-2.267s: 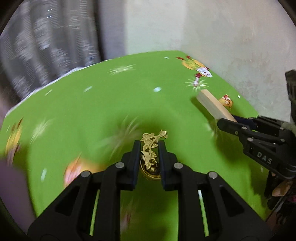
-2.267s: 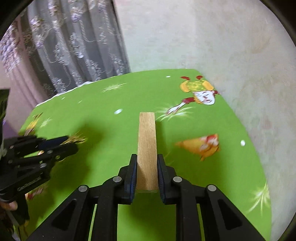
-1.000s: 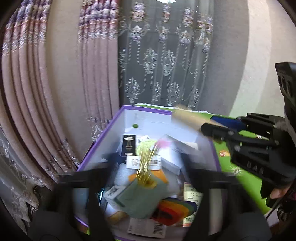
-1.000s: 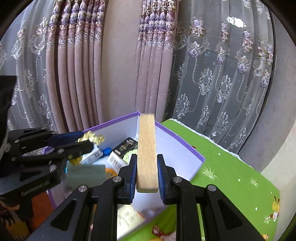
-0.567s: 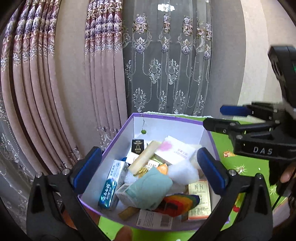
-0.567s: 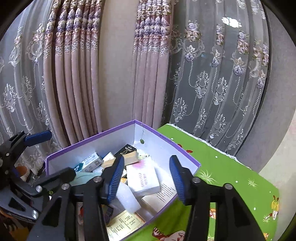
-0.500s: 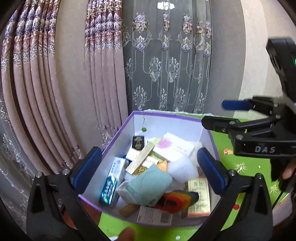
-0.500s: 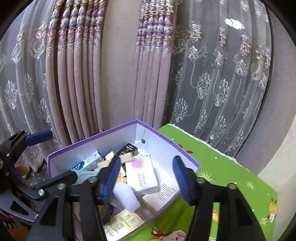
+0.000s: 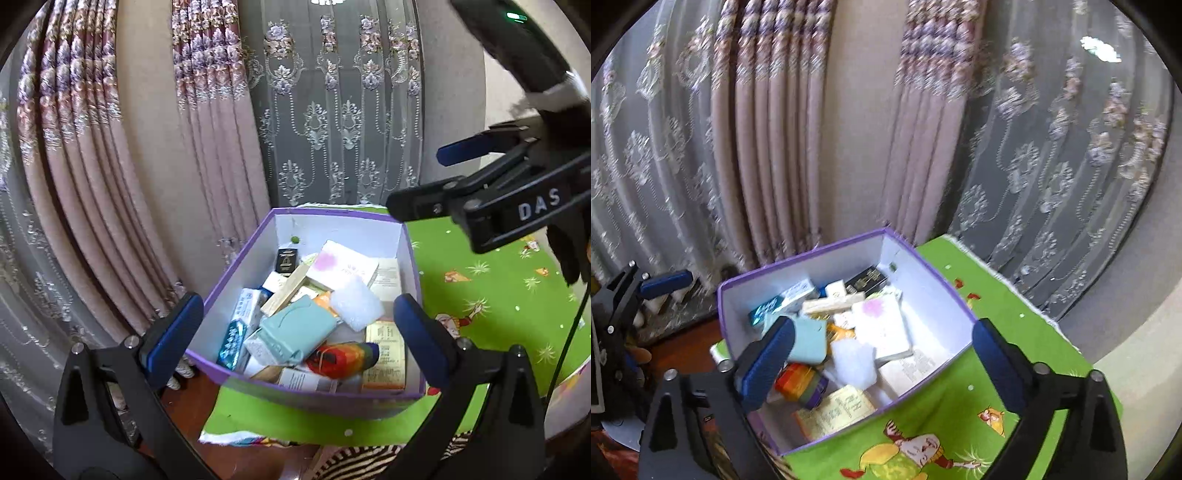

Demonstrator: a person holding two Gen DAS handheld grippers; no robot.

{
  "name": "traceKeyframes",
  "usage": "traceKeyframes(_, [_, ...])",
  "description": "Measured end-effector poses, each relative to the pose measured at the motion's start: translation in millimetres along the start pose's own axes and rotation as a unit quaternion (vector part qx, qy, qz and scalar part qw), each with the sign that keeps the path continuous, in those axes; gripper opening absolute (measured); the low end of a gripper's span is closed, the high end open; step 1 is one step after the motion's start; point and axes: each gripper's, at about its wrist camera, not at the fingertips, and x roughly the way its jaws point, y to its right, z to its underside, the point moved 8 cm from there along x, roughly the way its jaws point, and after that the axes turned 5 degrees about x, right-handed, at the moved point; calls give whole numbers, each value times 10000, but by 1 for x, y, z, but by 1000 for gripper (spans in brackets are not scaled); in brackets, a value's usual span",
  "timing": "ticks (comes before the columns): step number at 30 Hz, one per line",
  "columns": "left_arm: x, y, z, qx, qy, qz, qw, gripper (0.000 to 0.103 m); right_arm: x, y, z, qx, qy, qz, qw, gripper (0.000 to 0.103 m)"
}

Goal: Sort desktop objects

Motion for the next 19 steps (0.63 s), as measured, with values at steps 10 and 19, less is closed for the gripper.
traceKeyframes(10, [-12,4,15,119,-414,-317,9986,102,27,-16,23,-523,-983,-139,9937,101])
traceKeyframes(19, [-5,-2,19,-154,-627,-180,9977,102,37,-19,48,-765,-1316,5,9884,101])
